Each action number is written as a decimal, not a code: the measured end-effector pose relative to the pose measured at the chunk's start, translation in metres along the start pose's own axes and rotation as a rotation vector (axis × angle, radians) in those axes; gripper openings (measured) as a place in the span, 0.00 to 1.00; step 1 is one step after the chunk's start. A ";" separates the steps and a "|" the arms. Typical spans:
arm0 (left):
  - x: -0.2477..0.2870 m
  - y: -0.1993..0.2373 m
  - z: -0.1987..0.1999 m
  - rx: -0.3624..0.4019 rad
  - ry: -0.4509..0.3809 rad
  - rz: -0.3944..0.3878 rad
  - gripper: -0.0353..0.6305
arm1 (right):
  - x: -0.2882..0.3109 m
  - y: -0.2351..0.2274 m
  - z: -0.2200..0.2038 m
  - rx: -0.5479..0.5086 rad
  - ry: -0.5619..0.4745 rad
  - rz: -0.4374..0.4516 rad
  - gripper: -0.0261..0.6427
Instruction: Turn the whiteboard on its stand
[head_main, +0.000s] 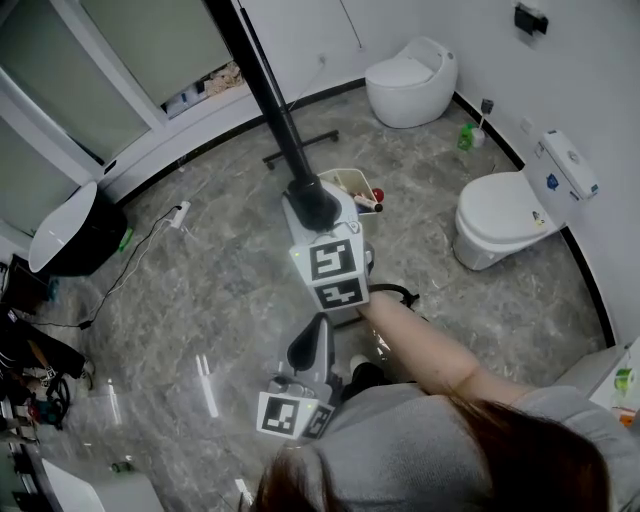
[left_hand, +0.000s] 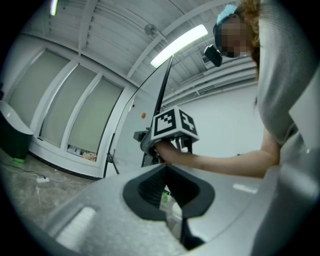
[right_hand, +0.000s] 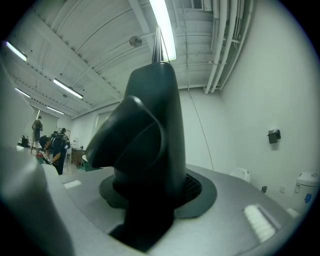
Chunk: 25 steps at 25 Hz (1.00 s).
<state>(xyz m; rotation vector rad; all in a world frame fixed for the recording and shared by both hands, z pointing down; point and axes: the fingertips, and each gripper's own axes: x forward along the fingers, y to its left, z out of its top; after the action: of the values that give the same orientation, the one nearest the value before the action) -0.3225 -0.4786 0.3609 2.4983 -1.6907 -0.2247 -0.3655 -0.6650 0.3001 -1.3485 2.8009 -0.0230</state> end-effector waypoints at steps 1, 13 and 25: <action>-0.002 -0.002 -0.001 -0.009 0.002 0.004 0.05 | -0.004 0.001 0.001 0.000 0.000 0.001 0.30; -0.020 -0.068 -0.021 -0.013 0.027 0.002 0.05 | -0.059 -0.010 0.005 0.001 -0.003 0.023 0.30; -0.047 -0.117 -0.040 -0.029 0.059 0.035 0.05 | -0.105 -0.023 0.008 0.002 -0.005 0.023 0.28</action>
<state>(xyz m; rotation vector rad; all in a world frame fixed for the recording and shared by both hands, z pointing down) -0.2259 -0.3910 0.3820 2.4280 -1.6940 -0.1700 -0.2816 -0.5972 0.2948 -1.3137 2.8113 -0.0214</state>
